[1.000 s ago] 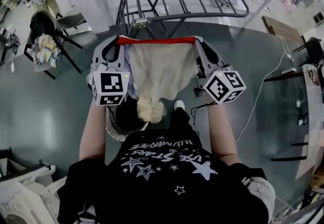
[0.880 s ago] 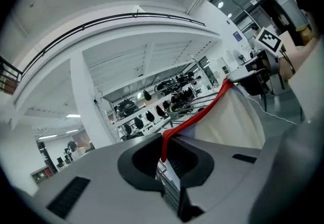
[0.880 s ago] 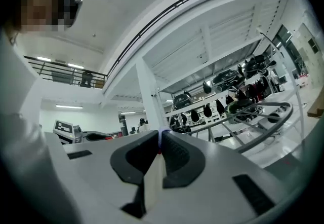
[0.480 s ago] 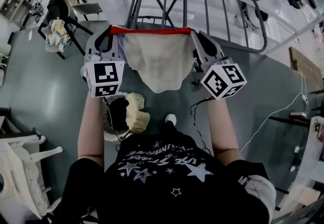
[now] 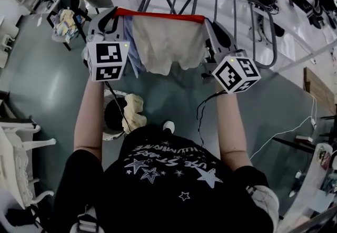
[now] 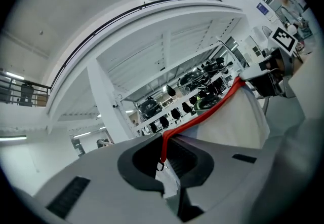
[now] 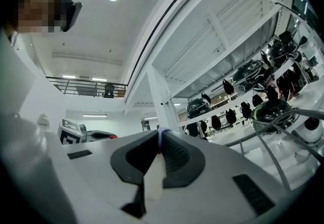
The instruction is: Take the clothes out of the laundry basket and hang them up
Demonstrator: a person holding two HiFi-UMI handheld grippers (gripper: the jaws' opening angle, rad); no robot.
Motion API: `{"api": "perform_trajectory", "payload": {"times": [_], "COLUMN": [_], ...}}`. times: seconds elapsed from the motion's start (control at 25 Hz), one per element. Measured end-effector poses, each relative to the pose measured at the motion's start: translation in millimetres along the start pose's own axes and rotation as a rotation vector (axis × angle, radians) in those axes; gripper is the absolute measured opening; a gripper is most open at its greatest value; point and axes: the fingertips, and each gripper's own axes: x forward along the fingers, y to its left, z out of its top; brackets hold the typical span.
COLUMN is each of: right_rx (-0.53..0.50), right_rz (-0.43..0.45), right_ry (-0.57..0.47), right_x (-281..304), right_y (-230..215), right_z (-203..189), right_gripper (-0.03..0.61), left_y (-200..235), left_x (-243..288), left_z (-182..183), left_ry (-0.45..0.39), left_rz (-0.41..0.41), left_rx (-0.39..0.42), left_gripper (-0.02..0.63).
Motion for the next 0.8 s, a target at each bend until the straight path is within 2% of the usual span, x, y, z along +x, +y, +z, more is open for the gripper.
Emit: {"api": "perform_trajectory", "payload": {"times": [0.16, 0.28, 0.56, 0.8], "right_rx": [-0.017, -0.046, -0.092, -0.176], "right_rz": [0.015, 0.008, -0.003, -0.037], "right_ry": [-0.008, -0.01, -0.059, -0.094], "right_x": [11.1, 18.8, 55.6, 126.0], "right_y": [-3.5, -10.2, -32.9, -65.7], "right_z": [13.2, 20.9, 57.5, 91.7], "right_gripper": [0.023, 0.023, 0.023, 0.023], "left_y": [11.2, 13.1, 30.6, 62.8], "left_x": [9.2, 21.6, 78.3, 169.1], "left_z": [16.3, 23.7, 49.9, 72.9], "left_ry": [0.001, -0.011, -0.08, -0.139], "left_rz": [0.046, 0.047, 0.037, 0.023], "left_rx": [0.104, 0.163, 0.157, 0.14], "left_gripper": [0.035, 0.035, 0.035, 0.035]}}
